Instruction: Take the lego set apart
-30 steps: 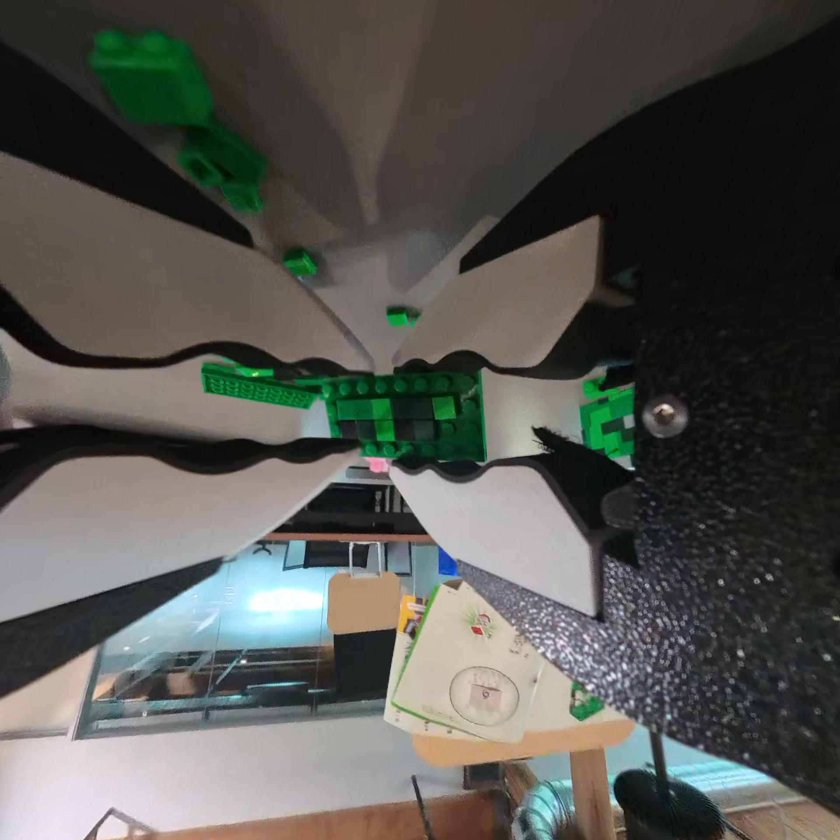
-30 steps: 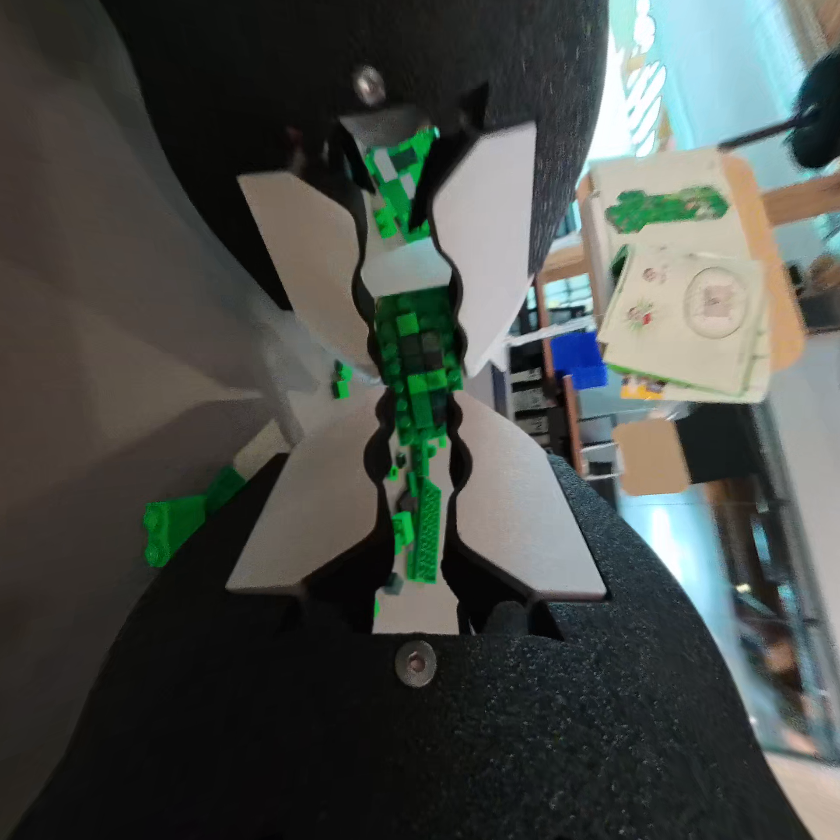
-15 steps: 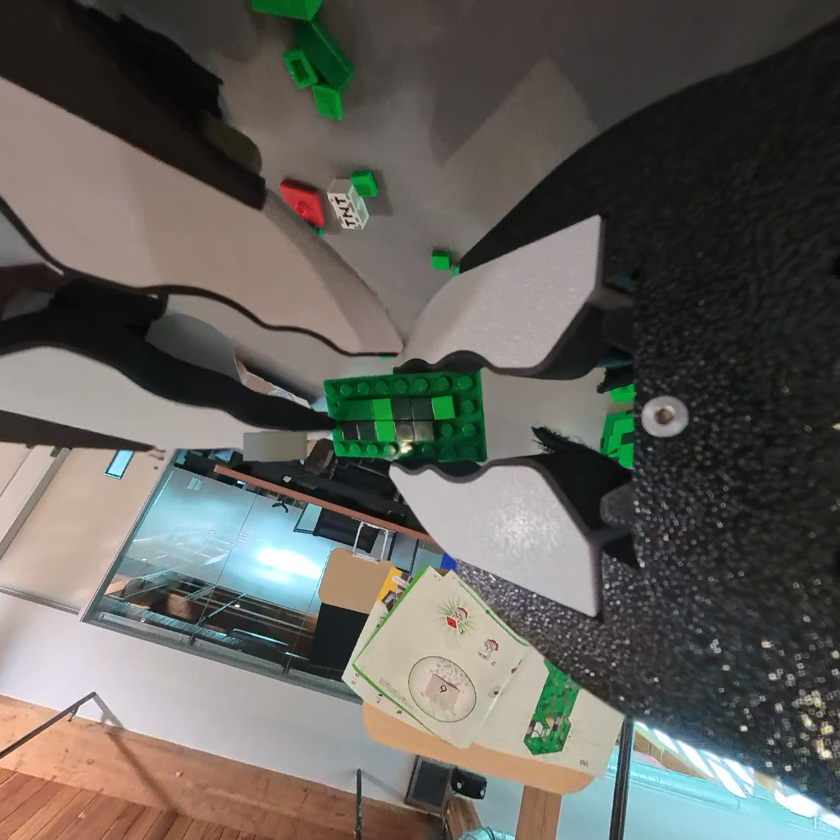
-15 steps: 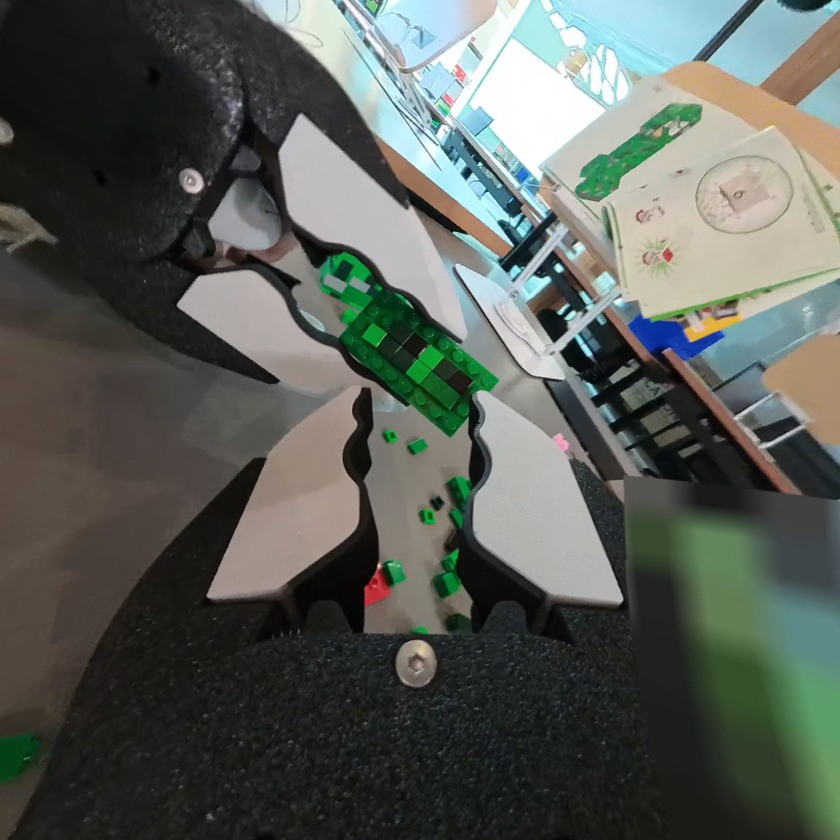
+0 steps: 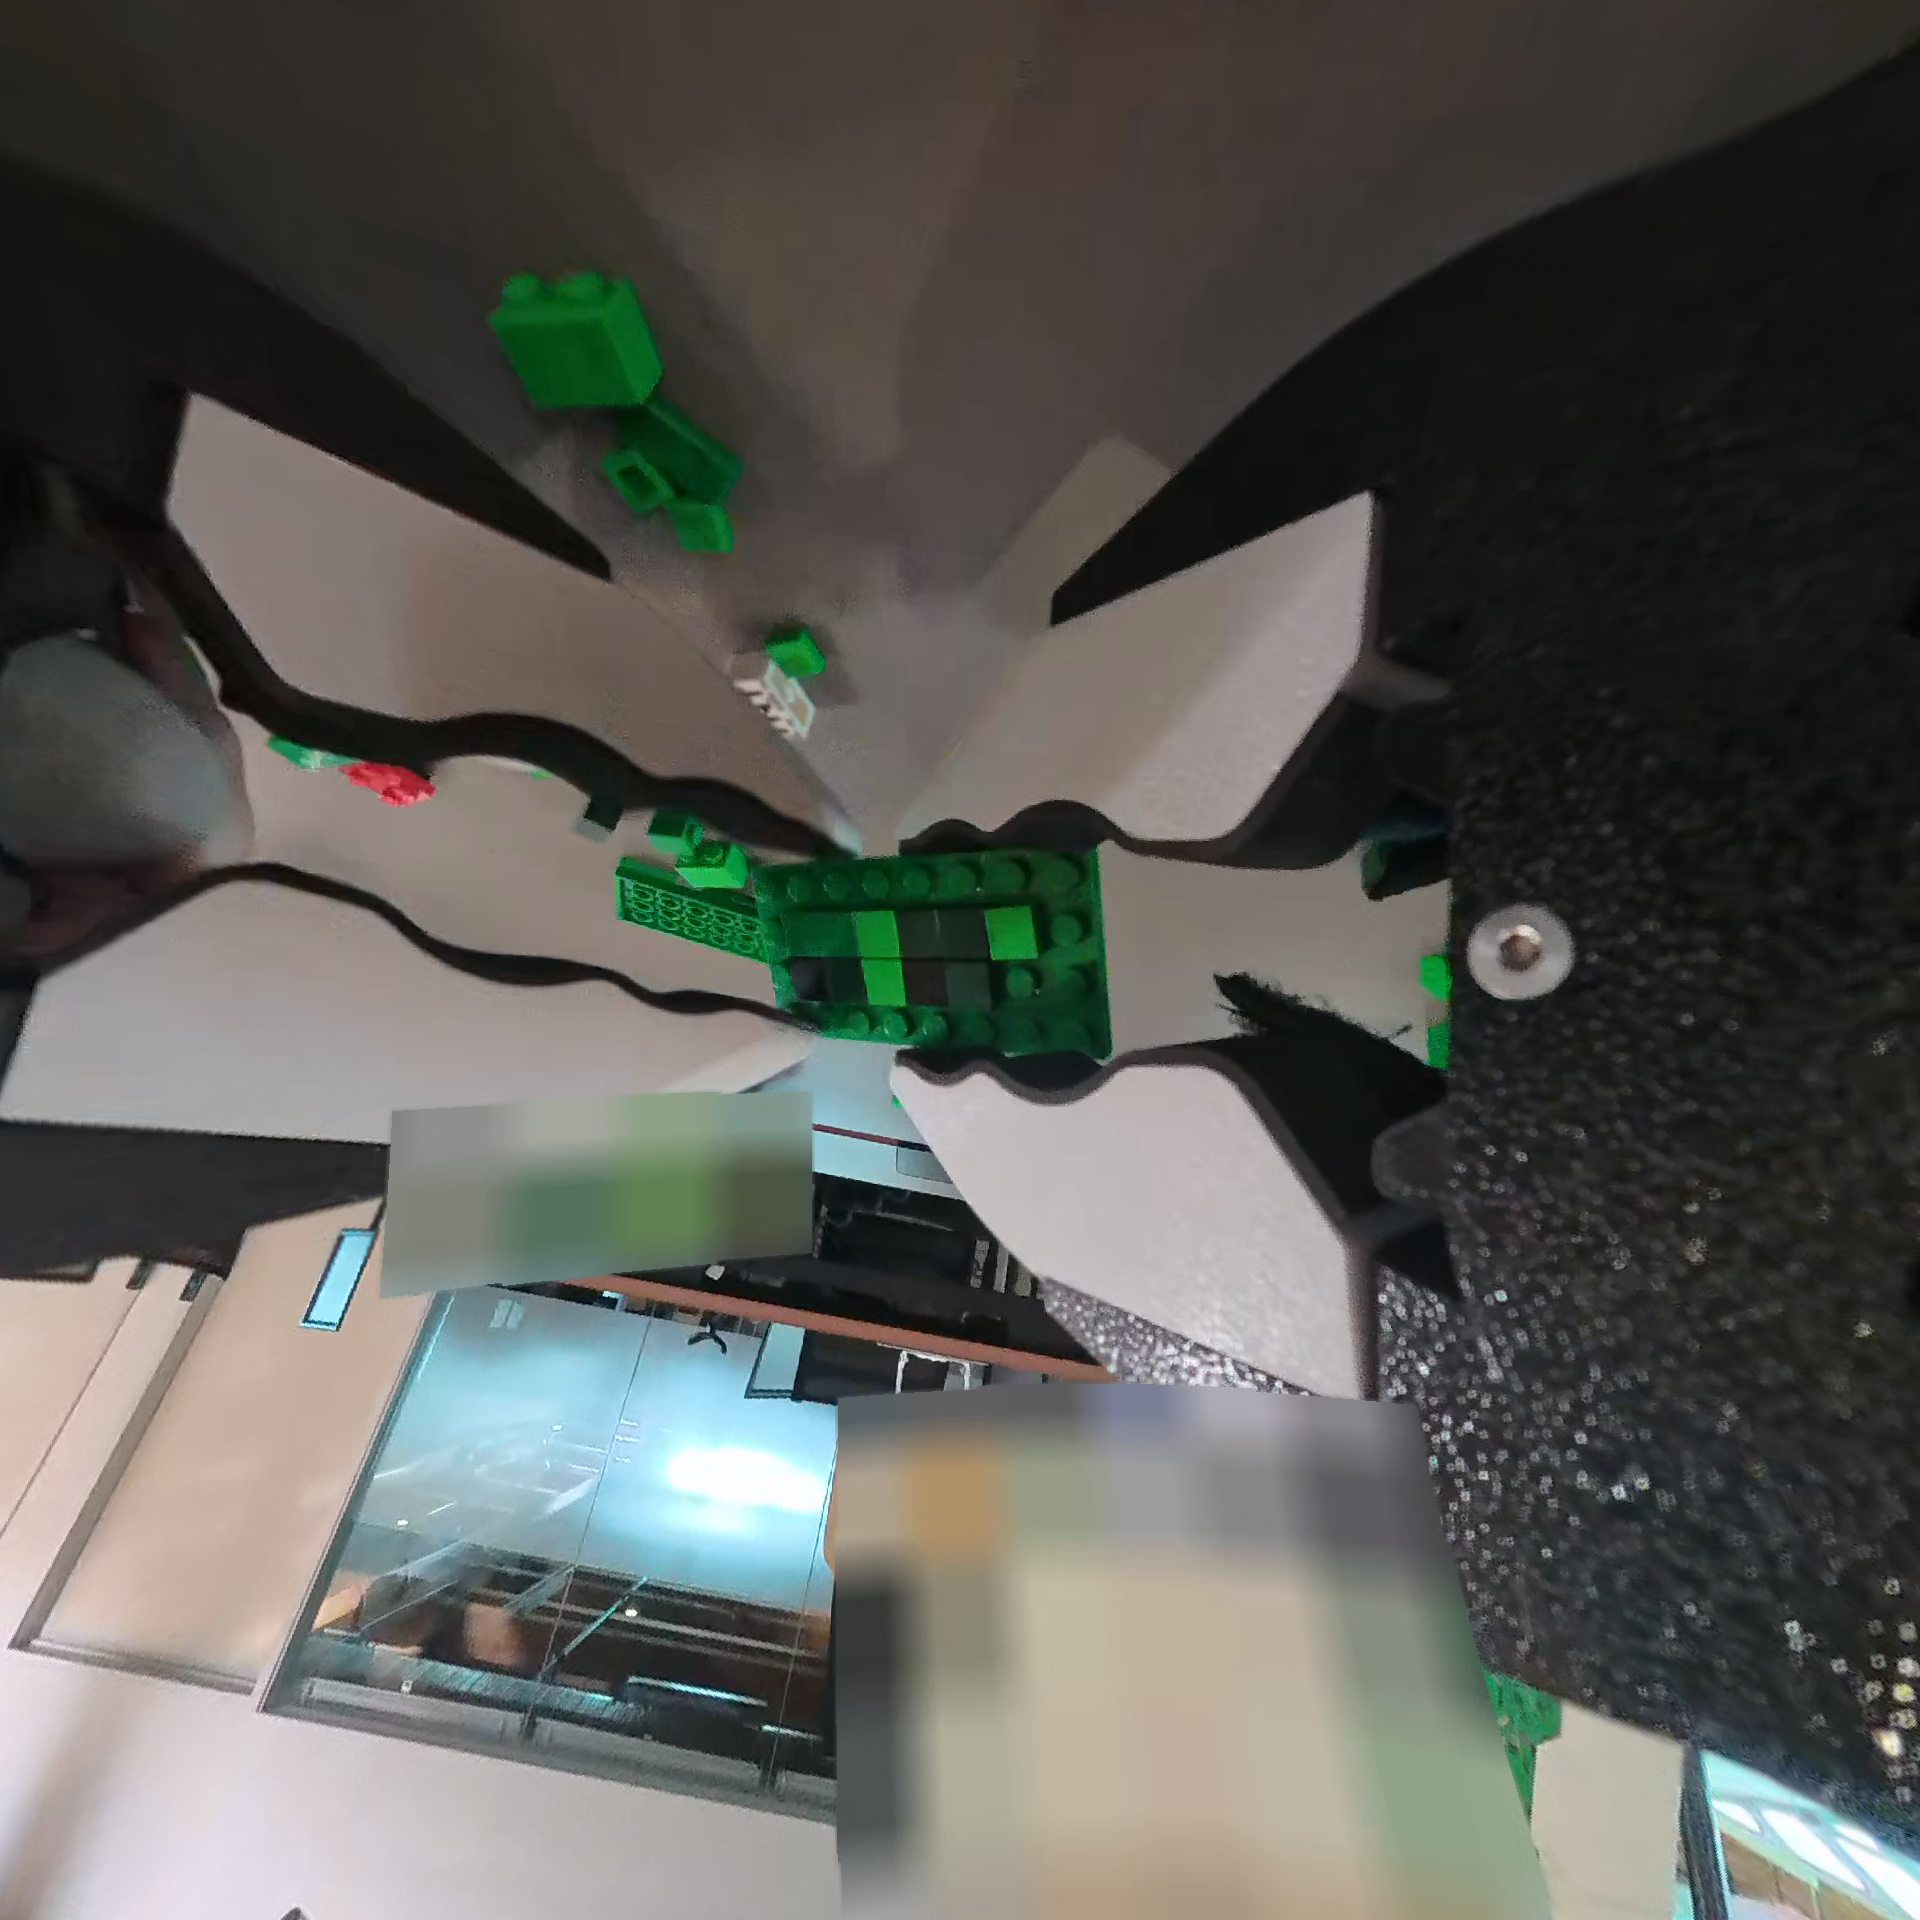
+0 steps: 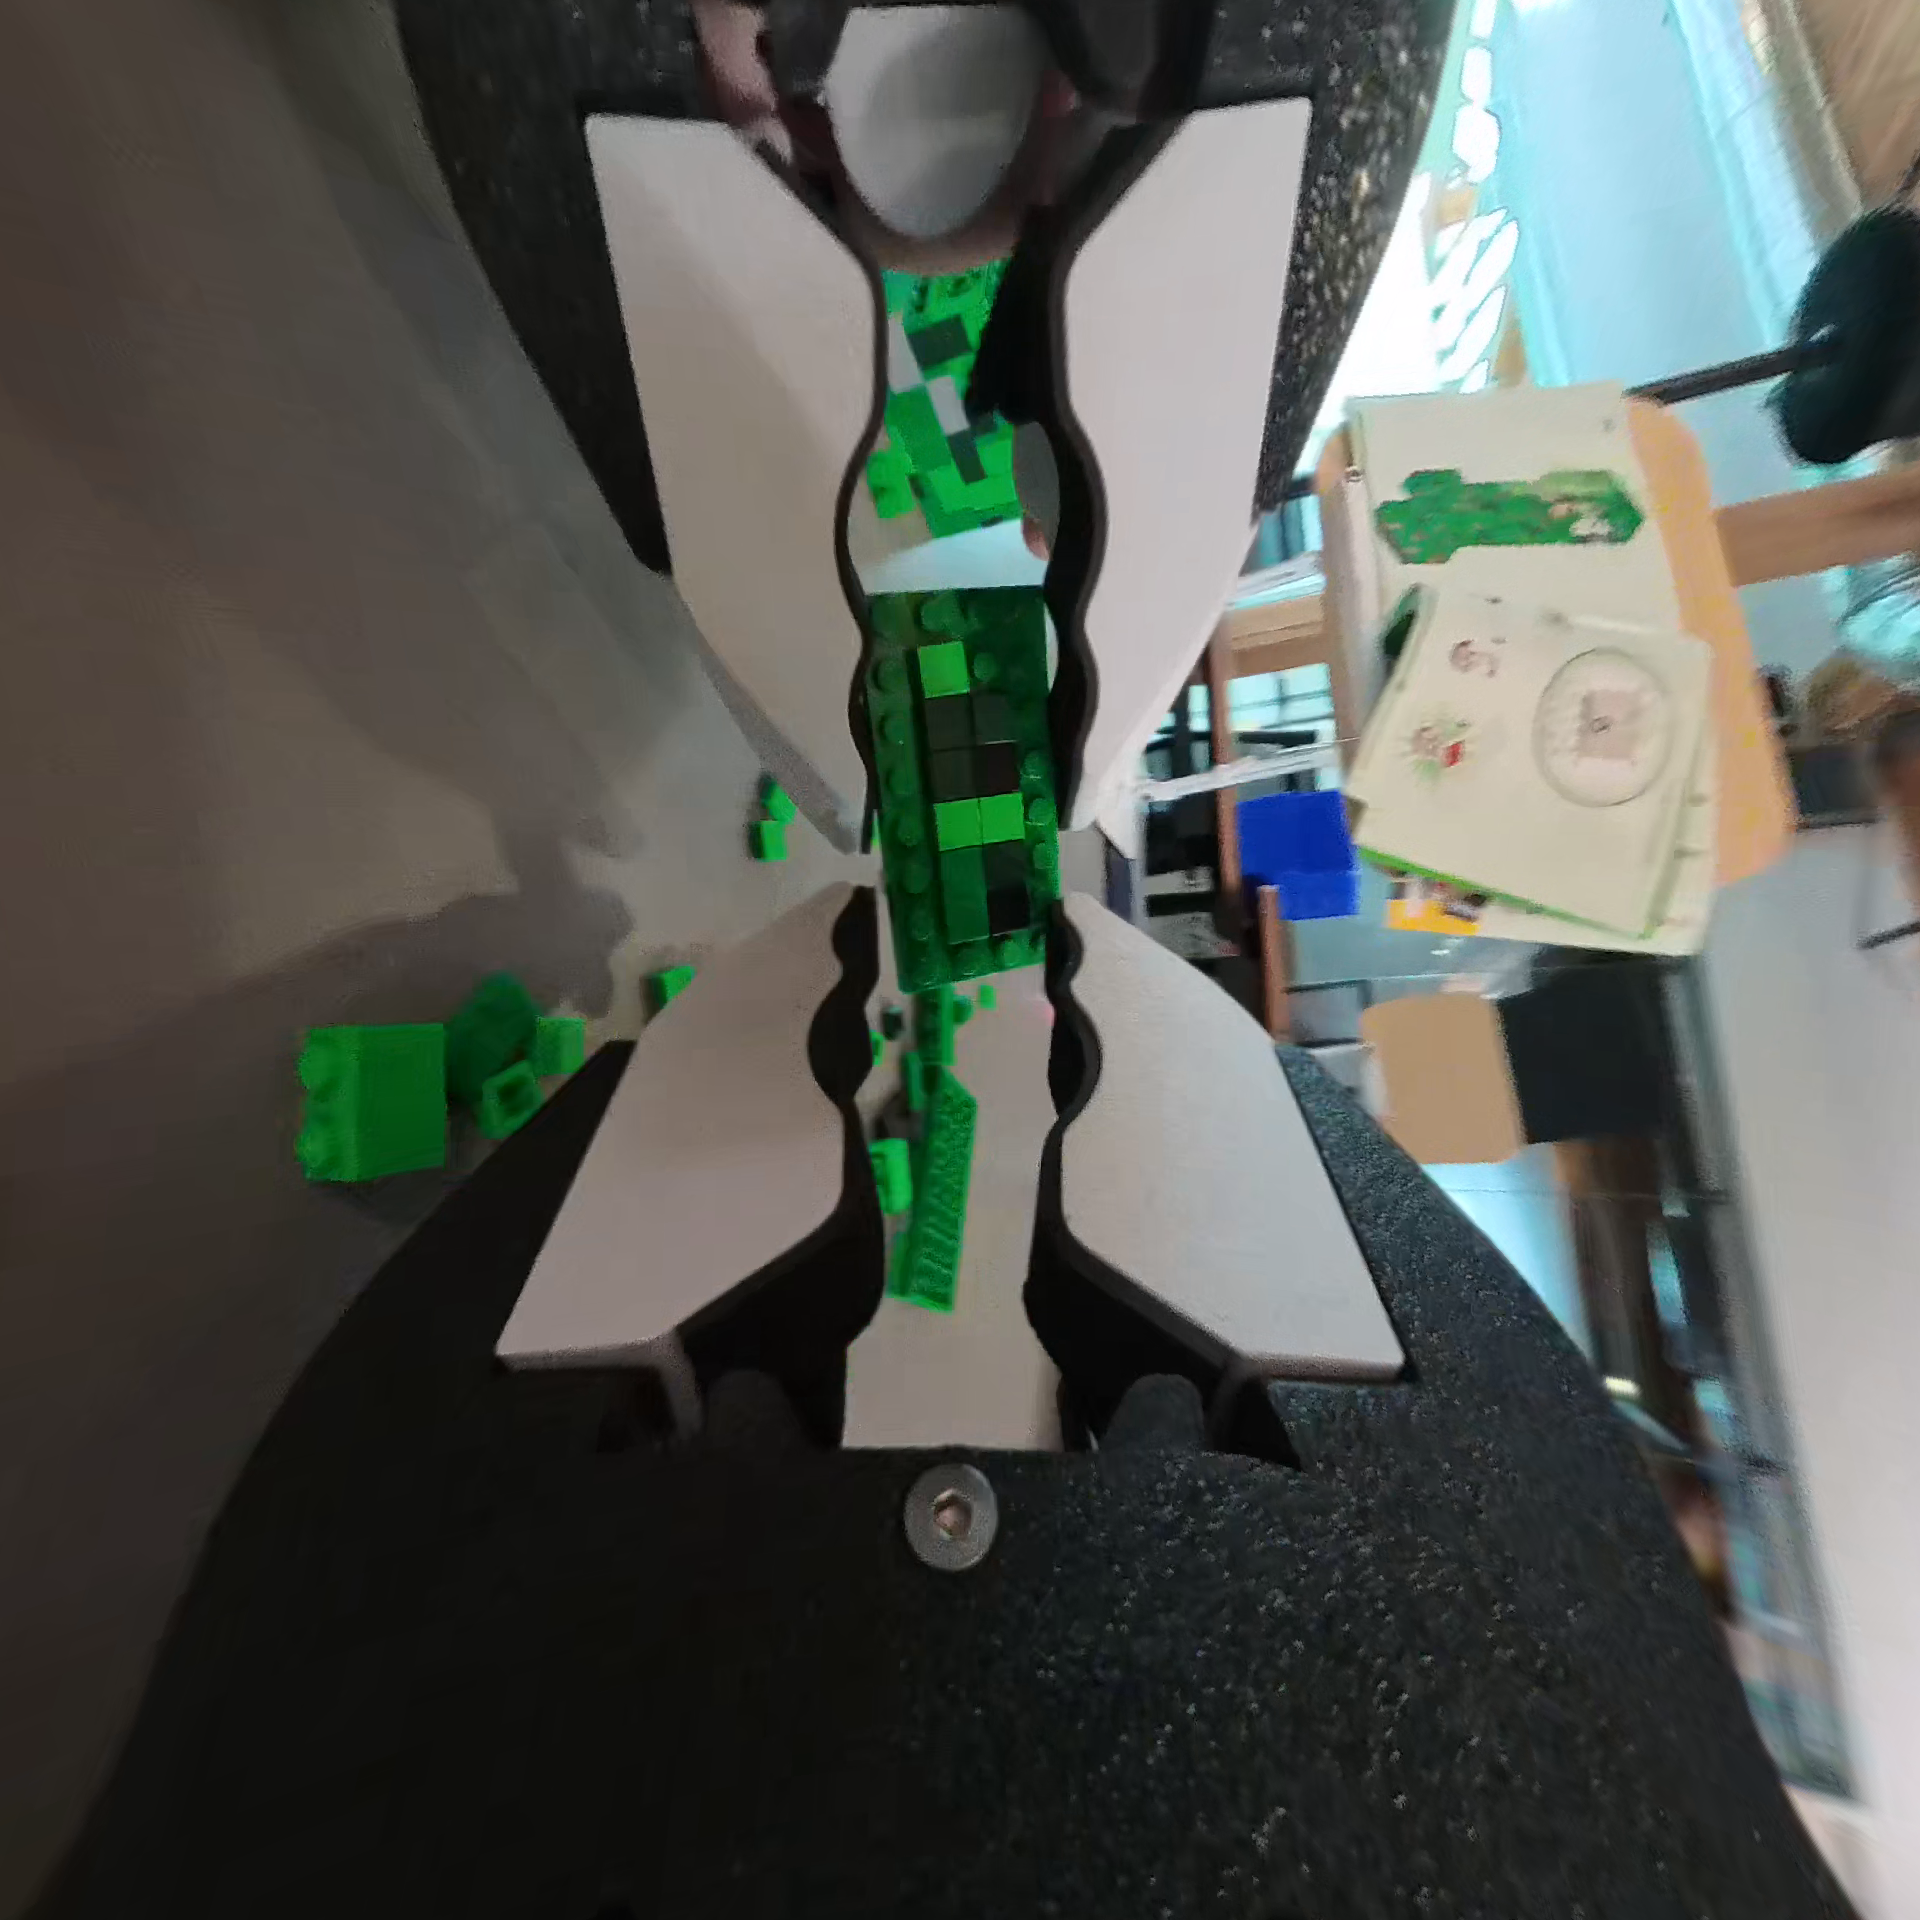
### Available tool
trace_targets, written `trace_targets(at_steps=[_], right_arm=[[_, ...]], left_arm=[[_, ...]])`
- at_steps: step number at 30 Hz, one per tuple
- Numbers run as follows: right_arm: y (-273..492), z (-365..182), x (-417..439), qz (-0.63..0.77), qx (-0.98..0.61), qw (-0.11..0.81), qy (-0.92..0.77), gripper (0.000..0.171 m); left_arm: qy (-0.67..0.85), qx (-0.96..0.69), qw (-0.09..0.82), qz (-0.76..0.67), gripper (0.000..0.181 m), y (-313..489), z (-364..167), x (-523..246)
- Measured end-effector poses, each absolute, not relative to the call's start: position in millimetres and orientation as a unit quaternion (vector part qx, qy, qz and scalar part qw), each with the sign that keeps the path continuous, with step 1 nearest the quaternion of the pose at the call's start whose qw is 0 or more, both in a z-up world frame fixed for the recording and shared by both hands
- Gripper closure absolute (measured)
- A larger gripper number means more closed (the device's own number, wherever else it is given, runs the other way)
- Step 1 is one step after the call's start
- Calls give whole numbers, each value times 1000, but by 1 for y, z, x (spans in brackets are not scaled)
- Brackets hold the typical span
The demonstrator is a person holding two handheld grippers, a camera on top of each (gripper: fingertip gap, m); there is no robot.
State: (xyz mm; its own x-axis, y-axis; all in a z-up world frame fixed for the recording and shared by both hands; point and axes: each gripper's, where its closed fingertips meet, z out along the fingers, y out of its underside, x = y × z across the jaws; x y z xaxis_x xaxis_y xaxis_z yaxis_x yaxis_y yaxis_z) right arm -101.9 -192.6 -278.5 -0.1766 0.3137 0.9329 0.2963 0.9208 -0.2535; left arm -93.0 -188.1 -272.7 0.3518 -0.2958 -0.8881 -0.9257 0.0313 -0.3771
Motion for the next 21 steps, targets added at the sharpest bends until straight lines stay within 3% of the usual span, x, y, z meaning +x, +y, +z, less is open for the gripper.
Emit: trace_targets(at_steps=[6,21], right_arm=[[-191,-275,-104,-71,-142,634,-757,144],[-193,-263,-99,-83,-138,651,-742,152]], left_arm=[[469,-647,538,268,147,-190,-269,-91],[444,-658,563,231,149,-193,-260,-89]])
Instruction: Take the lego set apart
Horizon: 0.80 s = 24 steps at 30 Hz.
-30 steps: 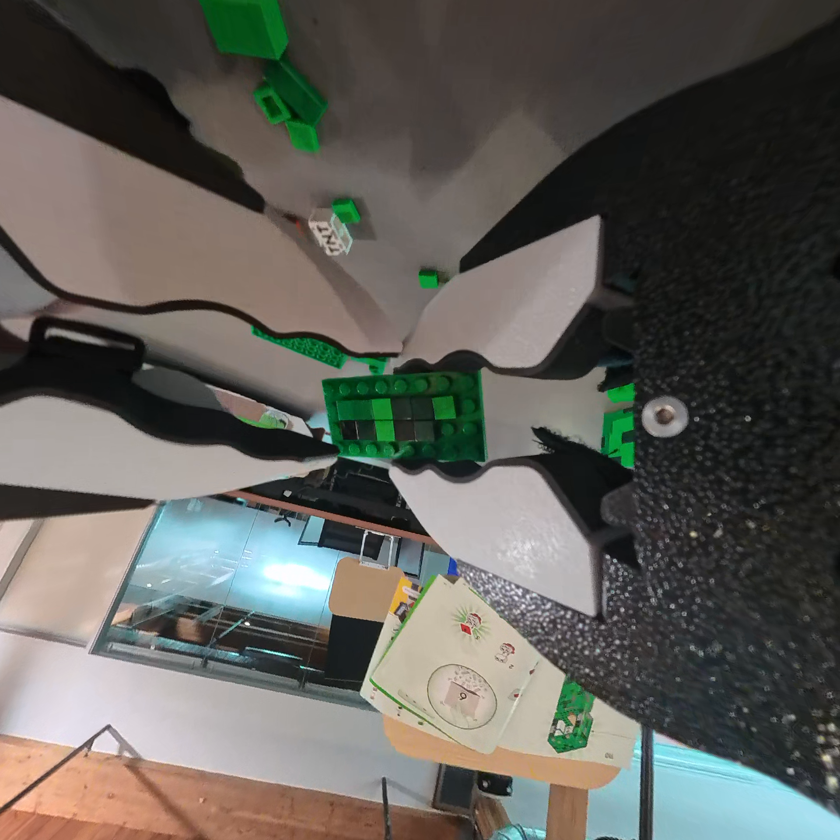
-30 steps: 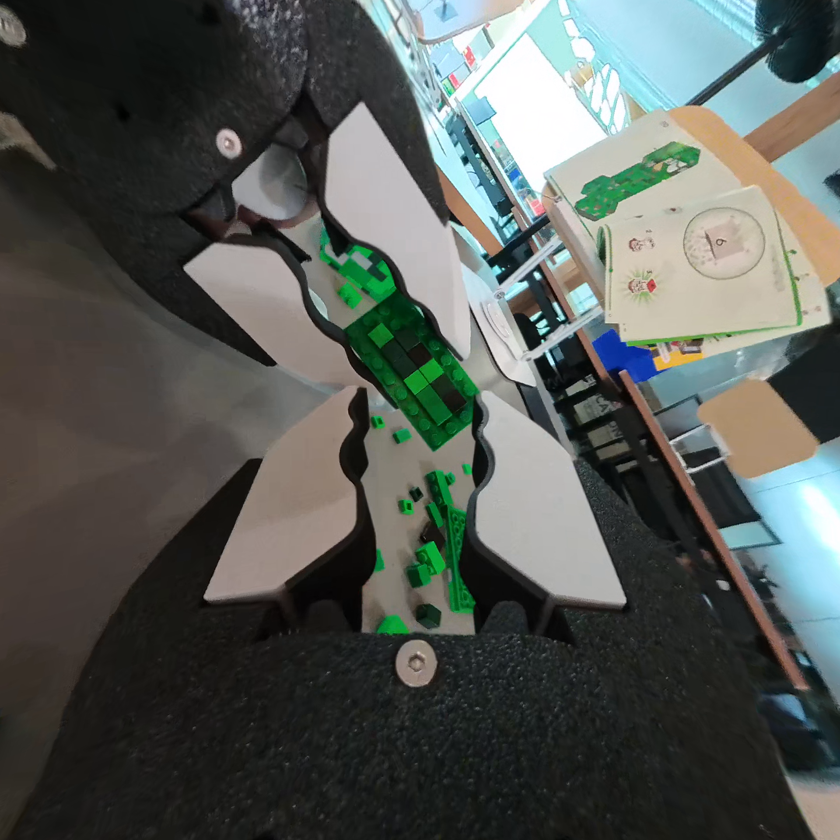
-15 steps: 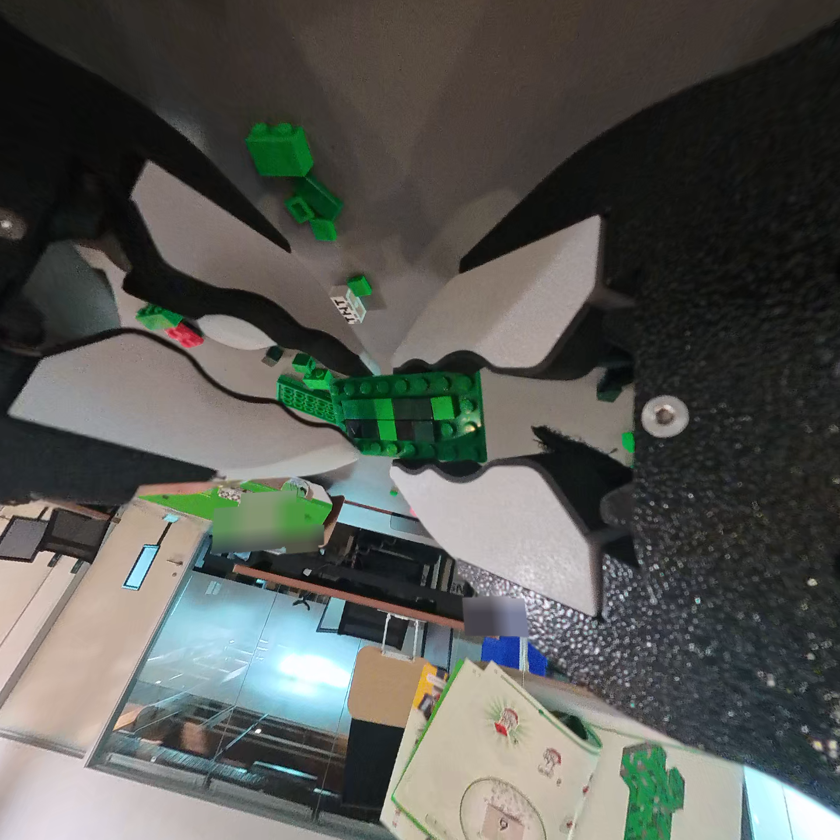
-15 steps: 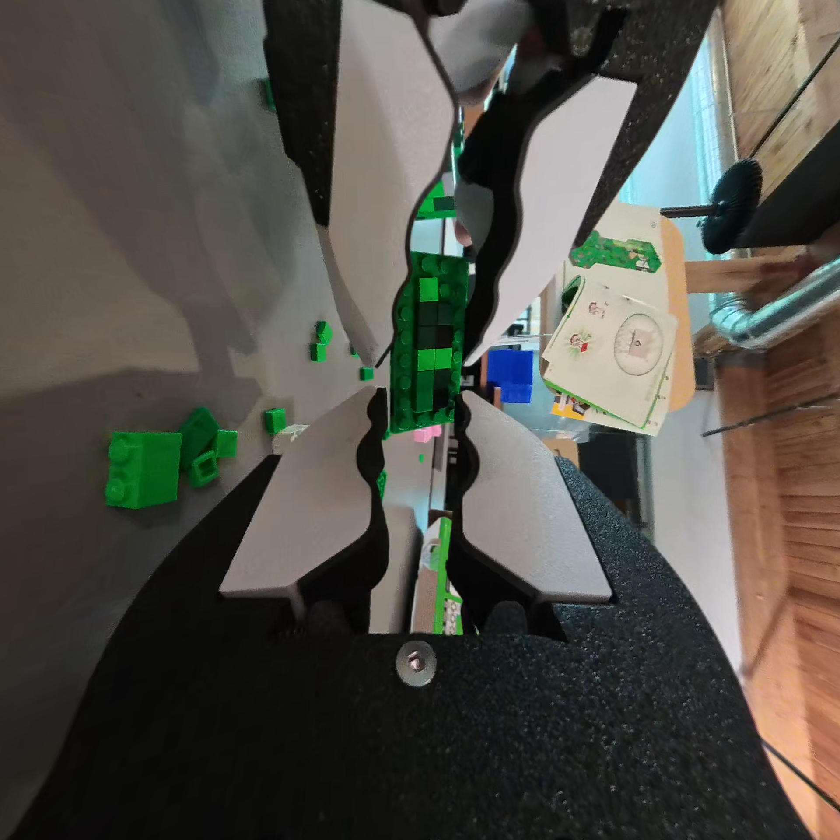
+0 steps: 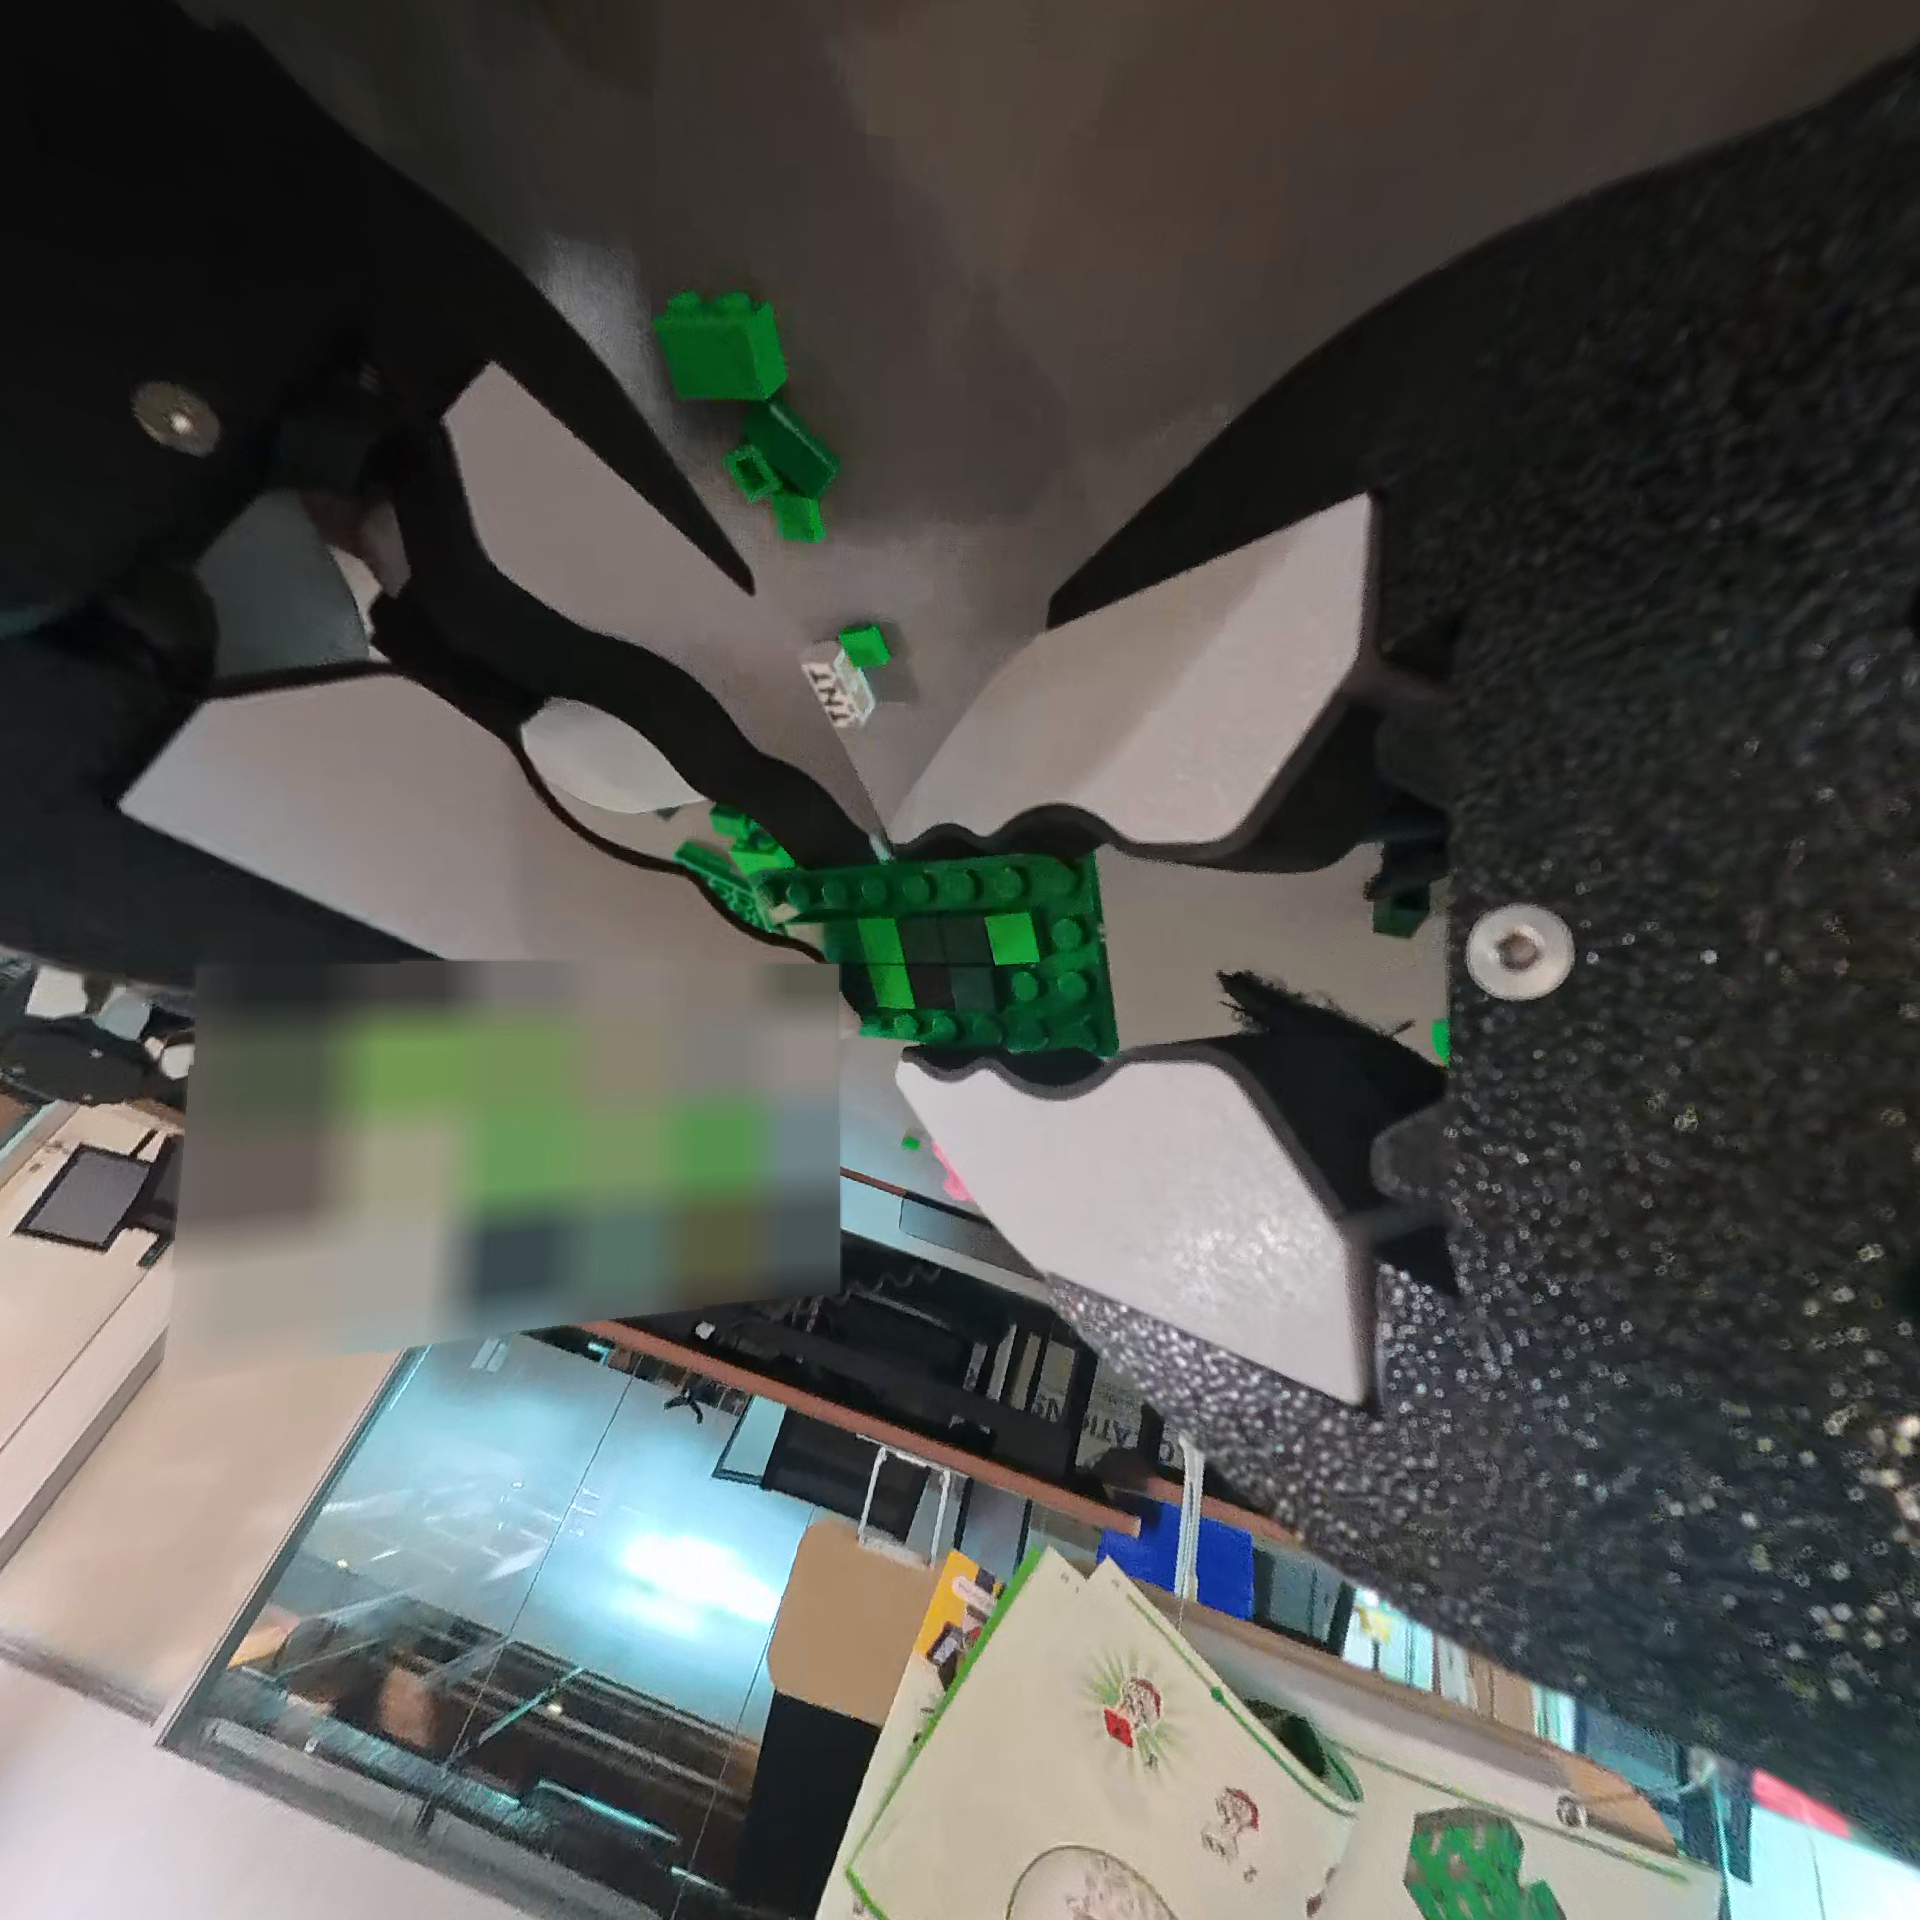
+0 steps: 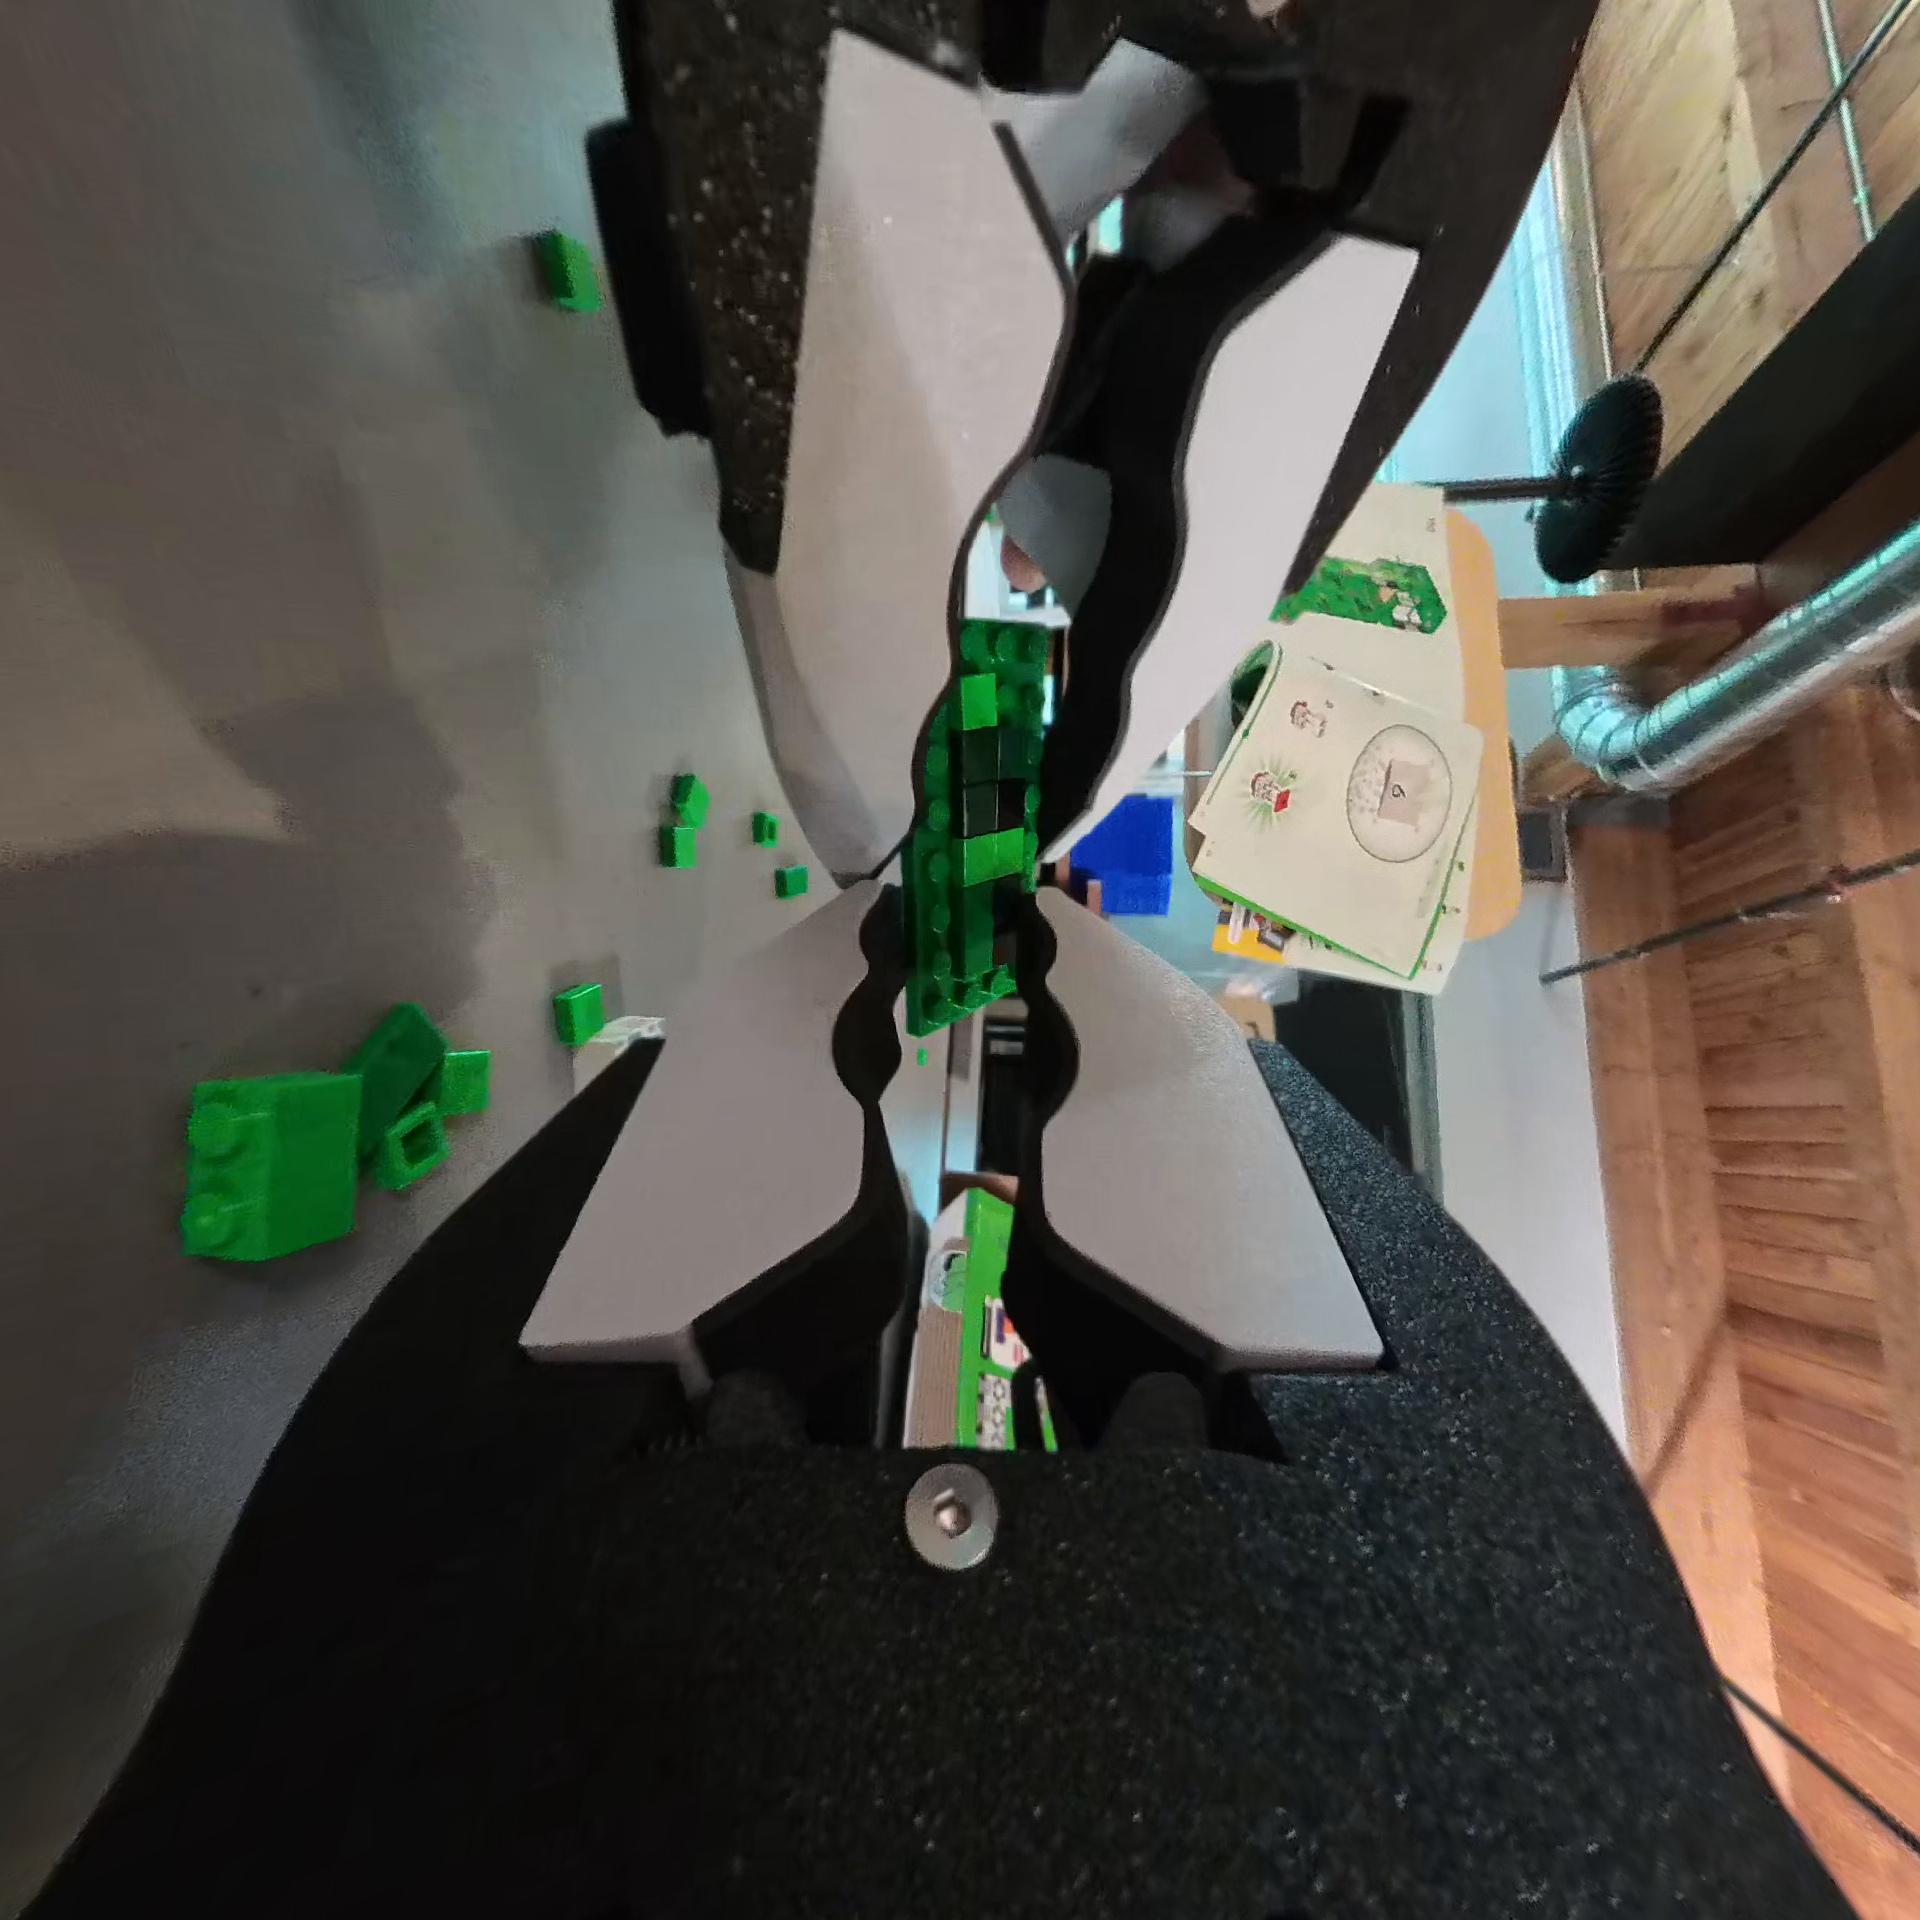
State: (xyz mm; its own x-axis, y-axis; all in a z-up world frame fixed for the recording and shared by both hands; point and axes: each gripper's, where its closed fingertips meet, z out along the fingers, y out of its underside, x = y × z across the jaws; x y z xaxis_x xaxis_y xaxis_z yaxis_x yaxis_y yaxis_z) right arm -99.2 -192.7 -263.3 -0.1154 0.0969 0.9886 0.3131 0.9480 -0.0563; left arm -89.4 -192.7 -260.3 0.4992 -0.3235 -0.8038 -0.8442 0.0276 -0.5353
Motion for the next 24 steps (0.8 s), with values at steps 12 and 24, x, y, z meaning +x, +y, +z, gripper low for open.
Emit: trace_targets(at_steps=[12,24], right_arm=[[-180,-259,-97,-111,-170,657,-726,165],[-175,-252,-94,-124,-166,675,-708,166]], left_arm=[[392,-693,580,173,168,-186,-261,-94],[415,-615,547,388,171,-180,-250,-110]])
